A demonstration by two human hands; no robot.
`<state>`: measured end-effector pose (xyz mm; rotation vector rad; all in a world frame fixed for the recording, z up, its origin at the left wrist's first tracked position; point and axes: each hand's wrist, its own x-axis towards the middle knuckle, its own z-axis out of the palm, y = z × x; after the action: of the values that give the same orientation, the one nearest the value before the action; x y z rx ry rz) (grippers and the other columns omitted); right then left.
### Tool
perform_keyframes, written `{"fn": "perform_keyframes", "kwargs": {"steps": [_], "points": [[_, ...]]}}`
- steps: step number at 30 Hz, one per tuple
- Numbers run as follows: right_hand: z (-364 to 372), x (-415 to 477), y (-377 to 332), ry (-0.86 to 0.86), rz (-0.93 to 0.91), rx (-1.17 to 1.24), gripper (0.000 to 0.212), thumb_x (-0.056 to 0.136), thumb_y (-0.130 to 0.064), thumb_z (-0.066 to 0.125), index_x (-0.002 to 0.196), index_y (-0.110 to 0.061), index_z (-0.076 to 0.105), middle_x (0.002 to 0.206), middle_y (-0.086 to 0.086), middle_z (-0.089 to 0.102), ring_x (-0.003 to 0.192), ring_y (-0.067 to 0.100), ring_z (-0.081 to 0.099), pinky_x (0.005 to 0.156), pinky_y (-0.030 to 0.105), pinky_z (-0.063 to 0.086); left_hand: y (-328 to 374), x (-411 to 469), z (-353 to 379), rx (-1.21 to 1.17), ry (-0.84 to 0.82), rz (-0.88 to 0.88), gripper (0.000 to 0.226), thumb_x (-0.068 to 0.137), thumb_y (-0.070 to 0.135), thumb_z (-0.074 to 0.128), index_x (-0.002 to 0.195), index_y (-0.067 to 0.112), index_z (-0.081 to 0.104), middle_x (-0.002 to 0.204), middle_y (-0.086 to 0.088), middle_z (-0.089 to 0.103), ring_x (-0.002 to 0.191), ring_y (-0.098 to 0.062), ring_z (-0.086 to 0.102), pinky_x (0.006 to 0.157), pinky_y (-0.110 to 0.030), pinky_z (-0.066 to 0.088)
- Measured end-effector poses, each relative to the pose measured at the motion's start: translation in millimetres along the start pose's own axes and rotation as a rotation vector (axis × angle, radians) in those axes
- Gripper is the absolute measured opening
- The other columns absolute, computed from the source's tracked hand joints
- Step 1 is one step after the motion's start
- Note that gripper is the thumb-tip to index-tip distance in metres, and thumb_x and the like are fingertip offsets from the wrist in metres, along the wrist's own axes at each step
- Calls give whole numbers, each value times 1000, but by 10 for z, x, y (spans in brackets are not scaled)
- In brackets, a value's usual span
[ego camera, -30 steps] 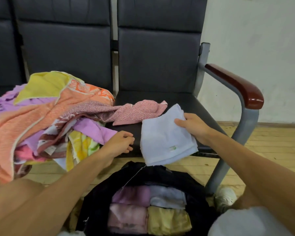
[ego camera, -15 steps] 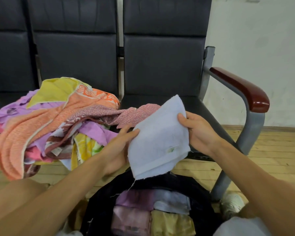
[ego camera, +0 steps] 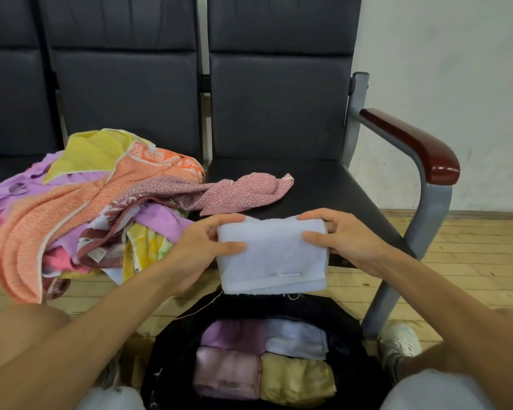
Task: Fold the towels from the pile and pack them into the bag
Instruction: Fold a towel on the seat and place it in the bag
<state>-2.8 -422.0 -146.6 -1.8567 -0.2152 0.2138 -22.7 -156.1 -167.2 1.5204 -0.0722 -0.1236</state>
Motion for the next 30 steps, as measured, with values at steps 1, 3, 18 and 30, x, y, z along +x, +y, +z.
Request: {"fn": "perform_keyframes", "kwargs": {"steps": [1,3,18,30], "points": [[-14,6,8,-12,-5,-39,41,78,-9,79,116,-19,67,114,-1,68,99,13,68,77,26,59,-10,2,4,67,0,31,52,72,-6,76,117,17,66,119,-5,67,109,-21,64,90,-33,55],[-7,15,14,-10,-4,-176,55,68,-7,86,116,-21,65,114,-4,66,102,15,66,81,28,58,-57,25,0,297,19,108,58,74,-2,78,125,21,60,124,0,61,113,-20,60,92,-28,52],[107,198,68,58,-203,-568,26,67,-32,83,80,-14,71,78,6,67,77,25,63,69,41,53,-110,113,-256,954,-26,210,20,94,30,60,95,13,50,102,-1,41,93,-12,43,81,-19,34],[504,97,11,371,96,66,34,89,-38,69,91,-5,71,93,14,72,93,30,69,81,46,55,-88,-186,172,-28,217,-143,43,93,36,62,121,9,44,105,-12,64,78,-16,66,54,-23,54]]}}
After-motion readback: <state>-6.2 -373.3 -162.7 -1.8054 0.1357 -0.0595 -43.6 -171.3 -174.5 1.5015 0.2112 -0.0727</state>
